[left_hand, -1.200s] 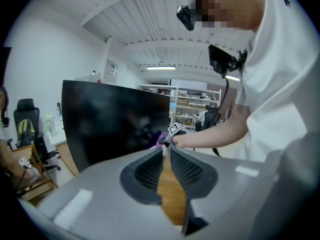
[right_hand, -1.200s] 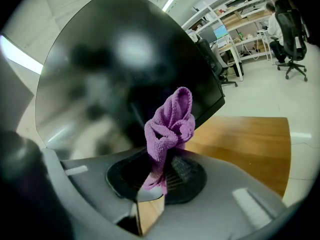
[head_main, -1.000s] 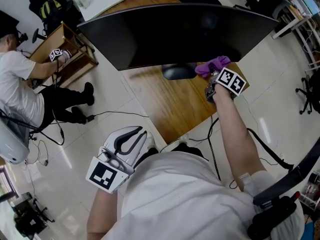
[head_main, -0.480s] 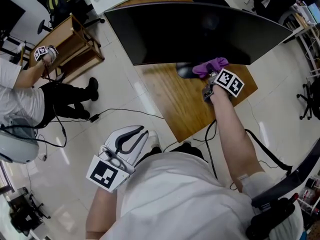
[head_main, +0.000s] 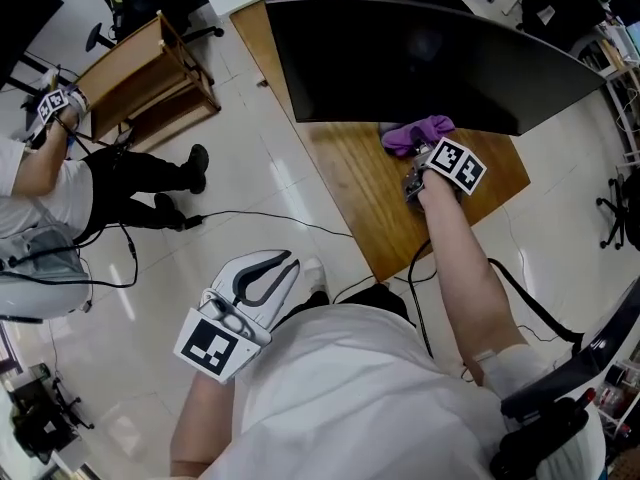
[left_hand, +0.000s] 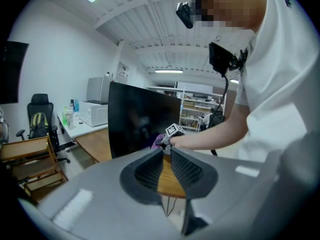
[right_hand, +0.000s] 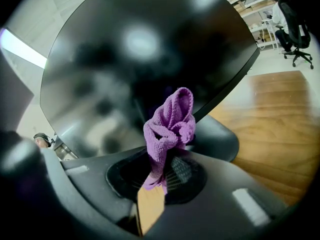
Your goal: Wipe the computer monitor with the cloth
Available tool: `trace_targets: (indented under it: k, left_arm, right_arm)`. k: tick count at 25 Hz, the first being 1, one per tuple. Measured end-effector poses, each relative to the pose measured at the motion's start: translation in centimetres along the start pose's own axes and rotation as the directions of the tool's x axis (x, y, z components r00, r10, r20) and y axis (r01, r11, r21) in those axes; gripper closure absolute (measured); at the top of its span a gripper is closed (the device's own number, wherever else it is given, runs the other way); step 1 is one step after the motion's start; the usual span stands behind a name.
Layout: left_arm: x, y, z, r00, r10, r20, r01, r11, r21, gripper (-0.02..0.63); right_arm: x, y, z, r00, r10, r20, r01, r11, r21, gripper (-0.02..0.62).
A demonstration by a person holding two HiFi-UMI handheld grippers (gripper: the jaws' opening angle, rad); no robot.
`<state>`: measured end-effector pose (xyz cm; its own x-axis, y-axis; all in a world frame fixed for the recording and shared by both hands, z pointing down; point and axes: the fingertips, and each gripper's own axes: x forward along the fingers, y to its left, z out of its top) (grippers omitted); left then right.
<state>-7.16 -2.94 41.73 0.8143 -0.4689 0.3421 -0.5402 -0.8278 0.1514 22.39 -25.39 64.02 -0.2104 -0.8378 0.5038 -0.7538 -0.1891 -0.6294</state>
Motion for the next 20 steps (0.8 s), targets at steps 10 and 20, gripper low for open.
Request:
trace_targets:
  k: [10,20]
  left_arm:
    - [-2.8,2.1,-1.1,0.999,0.039,0.021,-0.038,0.999,-0.023,0.535]
    - [-5.0,3.0,-1.7,0.997,0.076,0.027,-0.075,0.996,-0.048,0.535]
  right_arm:
    - [2.3,4.3,-3.4,0.998,0.032,-0.049,-0.034,0.998,-0.044,0.538]
    - [4.3,9.0,-6.8,0.989,0.077,-0.124,-0.089,0.991,-0.096,0.538]
